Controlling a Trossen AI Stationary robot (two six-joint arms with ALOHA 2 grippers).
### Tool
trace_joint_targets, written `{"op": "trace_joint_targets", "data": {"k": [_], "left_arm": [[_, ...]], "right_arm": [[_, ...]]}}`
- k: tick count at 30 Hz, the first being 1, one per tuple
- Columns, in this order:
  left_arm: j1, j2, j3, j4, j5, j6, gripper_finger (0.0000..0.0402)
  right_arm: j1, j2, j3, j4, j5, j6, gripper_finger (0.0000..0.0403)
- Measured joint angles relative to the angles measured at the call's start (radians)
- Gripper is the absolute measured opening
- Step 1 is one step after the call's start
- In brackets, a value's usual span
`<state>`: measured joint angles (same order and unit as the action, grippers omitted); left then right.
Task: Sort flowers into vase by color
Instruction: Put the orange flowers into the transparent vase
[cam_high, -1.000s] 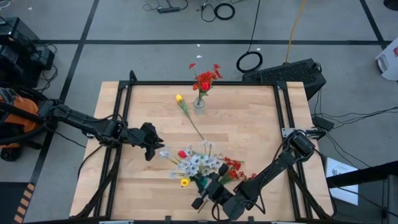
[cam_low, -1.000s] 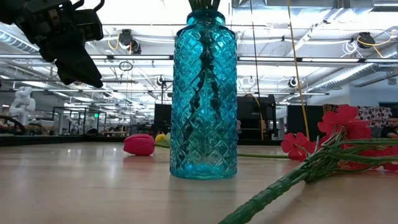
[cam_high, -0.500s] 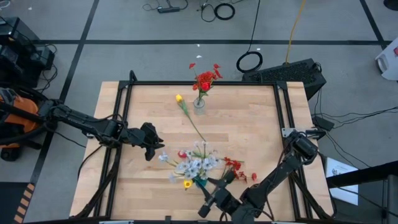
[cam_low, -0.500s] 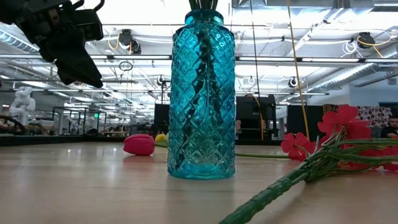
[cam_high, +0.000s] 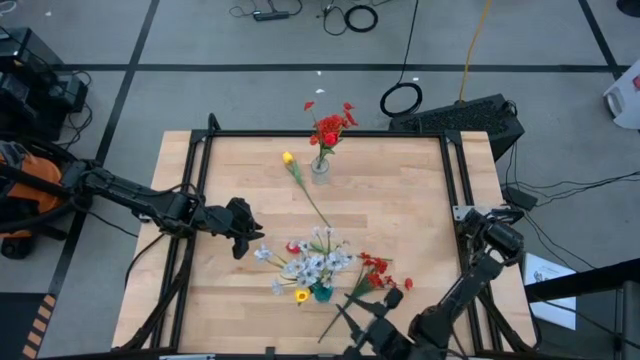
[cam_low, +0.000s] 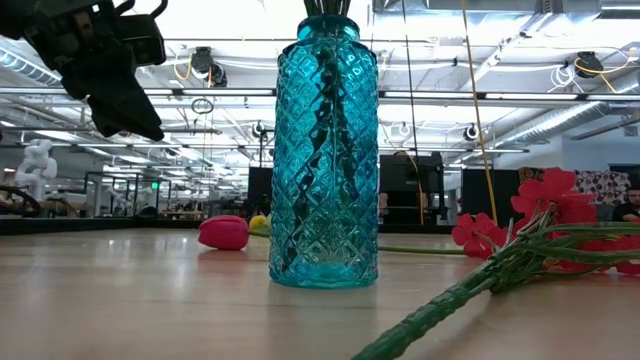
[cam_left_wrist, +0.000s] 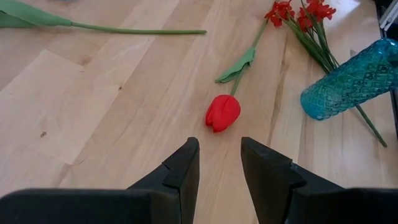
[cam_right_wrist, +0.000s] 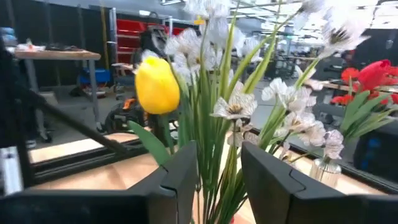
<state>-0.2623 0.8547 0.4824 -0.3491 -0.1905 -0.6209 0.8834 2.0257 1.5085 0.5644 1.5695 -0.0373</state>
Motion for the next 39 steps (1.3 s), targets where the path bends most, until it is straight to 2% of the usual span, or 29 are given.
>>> {"op": "trace_joint_targets", "data": {"k": [6,11,13,15,18,20,23,27,29,31,35,39], "left_arm": [[0.0,0.0,0.0,0.003,-0.001,0.003,0.0123],[0.0,0.0,0.0,0.004,-0.004,0.007,0.0123],[0.0,0.0,0.0,0.004,-0.004,0.008,0.0123],[0.0,0.0,0.0,0.004,-0.005,0.008,0.0123],[0.0,0.0,0.0,0.004,-0.008,0.01,0.0123],[0.0,0.0,0.0,0.004,-0.009,0.025,0.0123],[0.0,0.0,0.0,0.003,-0.009,0.029,0.0123],[0.0,0.0,0.0,0.003,-0.009,0.032,0.0123],[0.0,0.0,0.0,0.003,-0.014,0.034,0.0123],[0.0,0.0,0.0,0.003,-0.02,0.035,0.0123],[0.0,0.0,0.0,0.003,-0.027,0.035,0.0123],[0.0,0.0,0.0,0.003,-0.027,0.044,0.0123]], "right_arm": [[-0.007,-0.012,0.001,-0.031,0.002,0.084,0.0086],[-0.001,-0.012,0.001,-0.155,-0.007,0.253,0.0026],[0.004,-0.012,0.001,-0.2,-0.066,0.329,0.0007],[0.004,-0.012,0.001,-0.279,-0.148,0.454,0.0006],[-0.008,-0.012,0.001,-0.467,-0.309,0.717,0.0001],[-0.021,-0.012,0.001,-0.61,-0.447,0.95,0.0001],[-0.042,-0.011,0.001,-0.826,-0.722,1.386,0.0001],[-0.06,-0.01,0.0,-1.125,-1.144,2.034,0.0],[-0.061,-0.01,0.0,-1.221,-1.295,2.193,0.0],[-0.069,-0.01,-0.001,-1.216,-1.32,2.207,0.0],[-0.114,-0.01,0.0,-1.122,-1.202,2.21,0.0],[-0.15,-0.011,0.0,-1.091,-1.221,2.183,0.0]]}}
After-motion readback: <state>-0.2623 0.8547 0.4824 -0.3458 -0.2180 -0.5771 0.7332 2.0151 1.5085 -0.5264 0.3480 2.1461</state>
